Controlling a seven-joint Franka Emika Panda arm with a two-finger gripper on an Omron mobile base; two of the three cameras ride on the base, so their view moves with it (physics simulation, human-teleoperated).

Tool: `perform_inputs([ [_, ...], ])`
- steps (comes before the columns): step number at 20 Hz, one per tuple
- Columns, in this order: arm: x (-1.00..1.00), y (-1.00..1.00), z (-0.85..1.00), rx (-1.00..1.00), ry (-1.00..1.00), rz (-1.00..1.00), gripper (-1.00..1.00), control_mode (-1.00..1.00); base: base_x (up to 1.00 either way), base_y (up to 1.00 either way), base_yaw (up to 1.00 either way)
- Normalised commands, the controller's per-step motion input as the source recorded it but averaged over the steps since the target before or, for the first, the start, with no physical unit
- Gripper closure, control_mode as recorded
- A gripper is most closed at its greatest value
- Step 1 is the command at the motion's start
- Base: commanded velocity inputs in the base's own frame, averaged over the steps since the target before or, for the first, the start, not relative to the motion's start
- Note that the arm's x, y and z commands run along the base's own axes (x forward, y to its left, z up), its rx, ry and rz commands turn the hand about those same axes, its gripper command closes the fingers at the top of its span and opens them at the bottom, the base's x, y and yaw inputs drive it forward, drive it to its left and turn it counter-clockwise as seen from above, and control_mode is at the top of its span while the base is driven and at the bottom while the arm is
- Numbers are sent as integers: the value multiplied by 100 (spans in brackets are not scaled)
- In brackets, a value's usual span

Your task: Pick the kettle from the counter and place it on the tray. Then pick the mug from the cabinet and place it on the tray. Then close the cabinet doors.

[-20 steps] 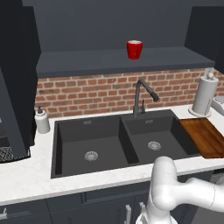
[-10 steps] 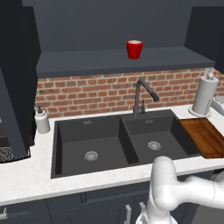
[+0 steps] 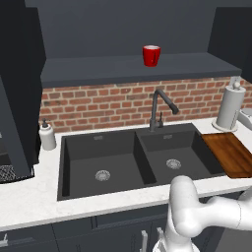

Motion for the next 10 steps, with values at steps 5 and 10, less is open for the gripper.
perform_inputs([
  [5, -45, 0, -1, 0, -11, 0, 100, -100, 0, 0, 0],
  [10, -8, 3, 5, -3, -13, 0, 100, -100, 0, 0, 0],
])
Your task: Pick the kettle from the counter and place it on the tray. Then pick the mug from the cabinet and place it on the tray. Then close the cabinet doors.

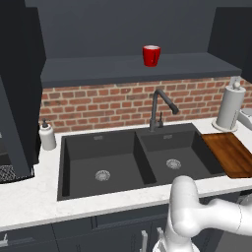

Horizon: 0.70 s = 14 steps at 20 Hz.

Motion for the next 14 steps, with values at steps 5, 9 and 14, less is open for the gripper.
perform_inputs([
  [5, 0, 19, 16, -8, -5, 0, 100, -100, 0, 0, 0],
  [9, -20, 35, 4, -10, -1, 0, 100, -100, 0, 0, 0],
  [14, -26, 41, 0, -14, 0, 0, 100, -100, 0, 0, 0],
])
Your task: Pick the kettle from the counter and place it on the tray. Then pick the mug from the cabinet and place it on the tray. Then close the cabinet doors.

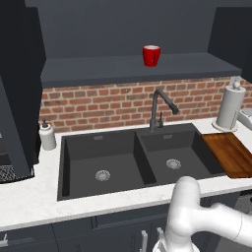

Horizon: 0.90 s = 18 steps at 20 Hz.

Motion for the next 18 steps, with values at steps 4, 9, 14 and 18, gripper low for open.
perform_inputs([
  [4, -20, 43, 8, -11, 0, 0, 100, -100, 0, 0, 0],
  [9, -35, 52, 1, -7, 0, 0, 100, -100, 0, 0, 0],
  [14, -30, 59, 0, -6, 0, 0, 100, -100, 0, 0, 0],
  [18, -6, 63, 0, -3, 0, 0, 100, -100, 0, 0, 0],
])
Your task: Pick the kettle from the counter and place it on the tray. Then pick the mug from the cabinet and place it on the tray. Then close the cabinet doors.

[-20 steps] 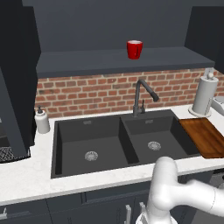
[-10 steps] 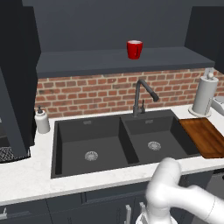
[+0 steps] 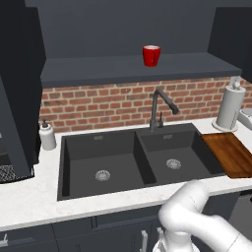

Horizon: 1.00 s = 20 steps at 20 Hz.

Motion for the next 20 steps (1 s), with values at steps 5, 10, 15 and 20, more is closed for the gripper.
perform_inputs([
  [5, -10, 63, 3, 0, 0, 0, 100, -100, 0, 0, 0],
  [10, -15, 65, 5, 0, 1, 0, 100, -100, 0, 0, 0],
  [15, -18, 58, 12, 0, 1, 0, 100, -100, 0, 0, 0],
  [20, -9, 51, 26, 0, 0, 0, 100, -100, 0, 0, 0],
])
